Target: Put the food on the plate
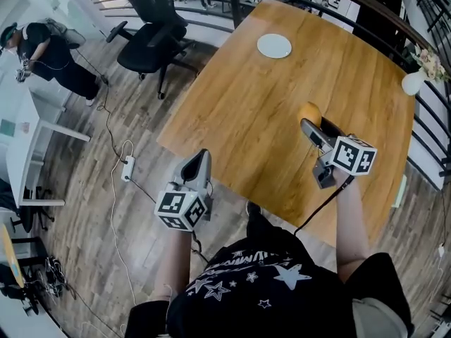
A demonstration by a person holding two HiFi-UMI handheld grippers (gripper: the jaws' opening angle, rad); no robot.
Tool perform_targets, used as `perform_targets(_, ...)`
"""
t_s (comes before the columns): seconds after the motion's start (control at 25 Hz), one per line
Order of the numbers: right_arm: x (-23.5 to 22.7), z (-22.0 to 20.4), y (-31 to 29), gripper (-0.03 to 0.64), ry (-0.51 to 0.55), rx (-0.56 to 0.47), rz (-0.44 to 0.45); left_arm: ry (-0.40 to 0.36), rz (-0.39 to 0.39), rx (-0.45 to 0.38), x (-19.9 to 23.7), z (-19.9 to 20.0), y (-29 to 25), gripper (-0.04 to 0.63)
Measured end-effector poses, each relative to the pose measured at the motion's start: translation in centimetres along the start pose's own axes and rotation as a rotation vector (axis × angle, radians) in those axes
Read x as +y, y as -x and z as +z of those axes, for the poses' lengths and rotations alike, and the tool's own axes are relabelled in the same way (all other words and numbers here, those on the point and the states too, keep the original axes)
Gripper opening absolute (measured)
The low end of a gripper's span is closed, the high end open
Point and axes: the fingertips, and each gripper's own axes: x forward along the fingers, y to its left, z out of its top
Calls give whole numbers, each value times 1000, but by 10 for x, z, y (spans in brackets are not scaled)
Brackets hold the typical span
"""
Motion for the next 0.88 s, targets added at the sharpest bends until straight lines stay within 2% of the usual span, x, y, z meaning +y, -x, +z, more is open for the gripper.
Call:
perform_targets(0.52, -8, 41, -42, 314, -11, -36, -11, -48, -88, 14, 10, 32, -63, 2)
perform_targets(0.76, -20, 45, -56, 314, -11, -53, -96, -37, -141, 26, 40, 36, -93, 2)
perform_targets(0.88, -20, 53, -60, 314, -13, -69, -150, -33, -197, 26, 50, 47, -108, 2)
